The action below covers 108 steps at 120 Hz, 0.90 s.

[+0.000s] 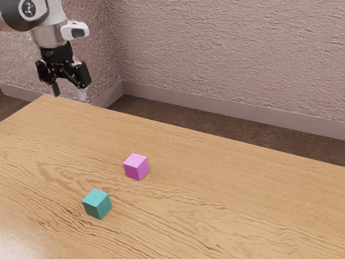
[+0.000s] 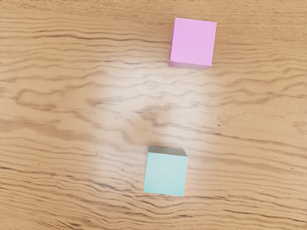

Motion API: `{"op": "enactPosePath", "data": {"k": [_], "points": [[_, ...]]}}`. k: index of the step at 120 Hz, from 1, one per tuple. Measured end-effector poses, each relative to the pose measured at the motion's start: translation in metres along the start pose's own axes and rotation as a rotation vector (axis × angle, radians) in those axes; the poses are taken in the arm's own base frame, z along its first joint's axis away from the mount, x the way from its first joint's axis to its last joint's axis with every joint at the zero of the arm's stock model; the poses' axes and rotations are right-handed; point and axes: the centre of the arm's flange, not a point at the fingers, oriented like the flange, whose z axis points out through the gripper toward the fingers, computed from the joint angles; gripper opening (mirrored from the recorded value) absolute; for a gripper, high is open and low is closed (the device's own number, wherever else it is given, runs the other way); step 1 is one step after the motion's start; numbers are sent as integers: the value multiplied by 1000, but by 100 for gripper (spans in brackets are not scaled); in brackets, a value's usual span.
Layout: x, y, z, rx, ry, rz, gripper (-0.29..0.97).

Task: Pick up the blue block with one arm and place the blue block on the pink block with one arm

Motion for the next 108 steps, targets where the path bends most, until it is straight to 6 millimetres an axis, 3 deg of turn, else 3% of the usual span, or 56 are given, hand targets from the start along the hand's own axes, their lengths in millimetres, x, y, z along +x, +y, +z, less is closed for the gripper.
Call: {"op": "enactPosePath", "data": {"k": [18, 32, 56, 81, 108], "points": [[-2, 4, 16, -24, 4, -3, 68], [-18, 6, 51, -64, -16, -10, 68], [-36, 13, 145, -75, -108, -71, 68], [-46, 19, 222, -109, -113, -152, 68], [-48, 18, 257, -108, -61, -163, 68]]}}
